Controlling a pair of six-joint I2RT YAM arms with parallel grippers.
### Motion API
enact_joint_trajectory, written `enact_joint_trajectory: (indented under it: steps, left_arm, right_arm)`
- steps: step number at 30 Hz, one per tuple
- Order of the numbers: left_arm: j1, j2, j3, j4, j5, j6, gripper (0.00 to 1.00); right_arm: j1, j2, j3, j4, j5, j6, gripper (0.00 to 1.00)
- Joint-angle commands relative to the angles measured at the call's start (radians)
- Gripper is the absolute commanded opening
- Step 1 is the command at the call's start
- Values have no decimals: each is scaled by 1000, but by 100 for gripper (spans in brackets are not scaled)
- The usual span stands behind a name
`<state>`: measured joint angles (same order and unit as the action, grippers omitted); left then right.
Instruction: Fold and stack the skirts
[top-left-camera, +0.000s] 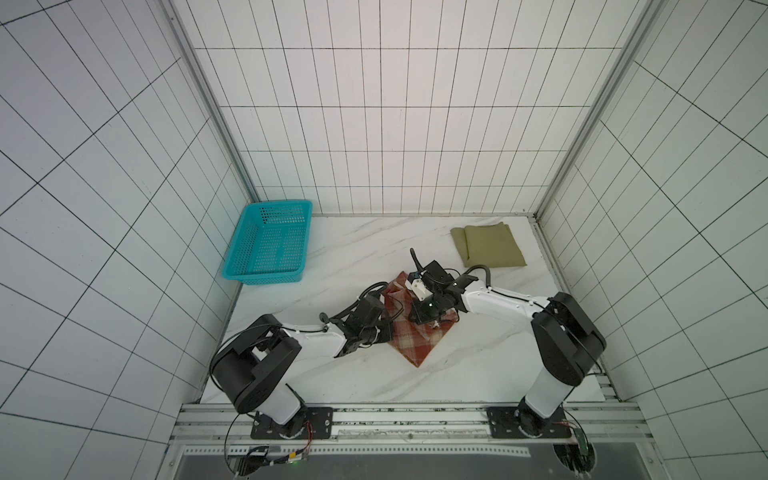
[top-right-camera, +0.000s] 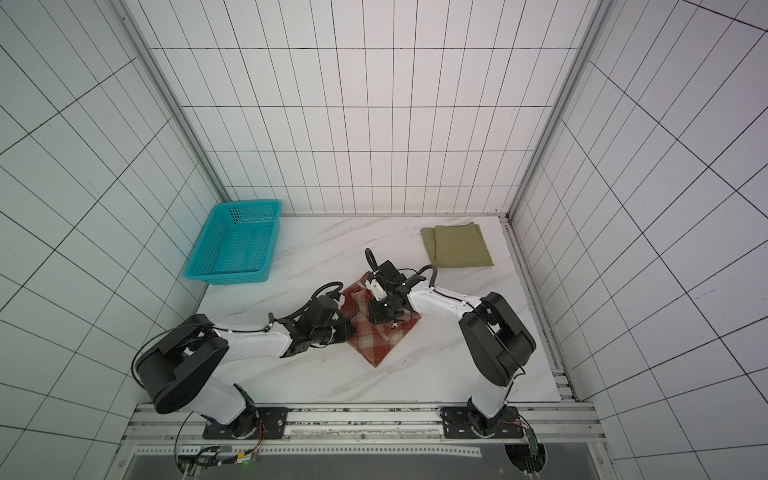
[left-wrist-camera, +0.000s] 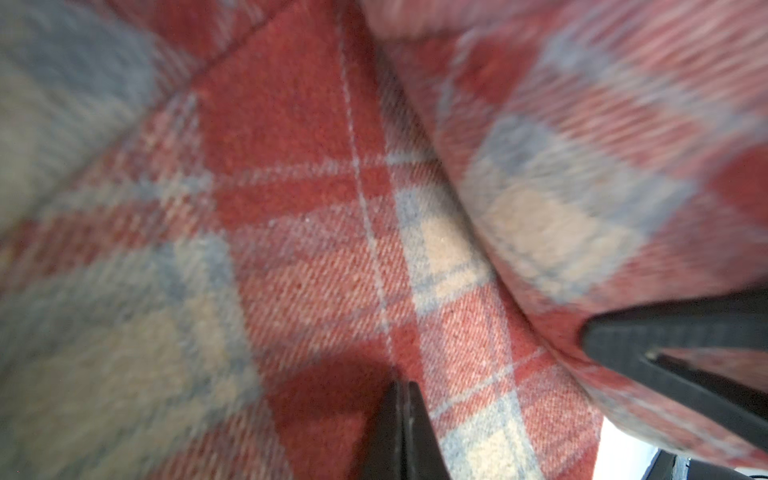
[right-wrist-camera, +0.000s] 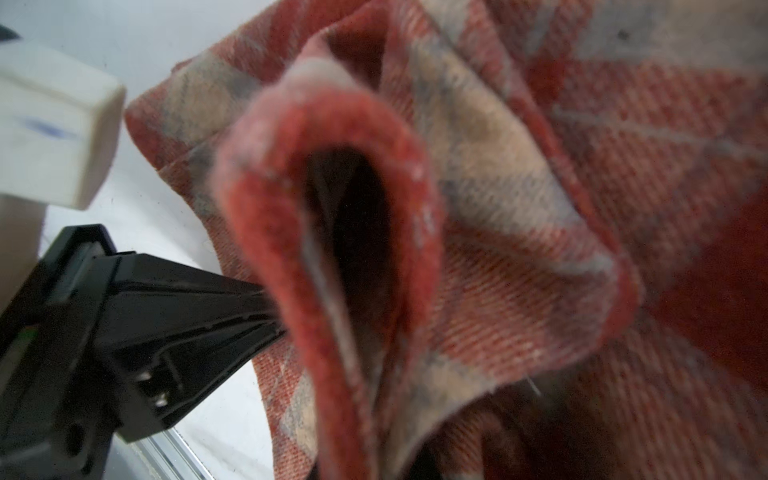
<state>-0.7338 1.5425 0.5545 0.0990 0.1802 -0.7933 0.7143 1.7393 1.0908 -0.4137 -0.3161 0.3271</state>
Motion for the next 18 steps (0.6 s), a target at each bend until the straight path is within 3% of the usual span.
enact_joint_trajectory:
  steps: [1, 18]
  left_arm:
    - [0, 12, -15, 10, -13, -7, 0]
    - [-3, -3, -51, 70, -11, -16, 0]
  right_arm:
    - [12, 21, 88, 12, -51, 10, 0]
    - [51, 19, 139, -22, 2, 15, 0]
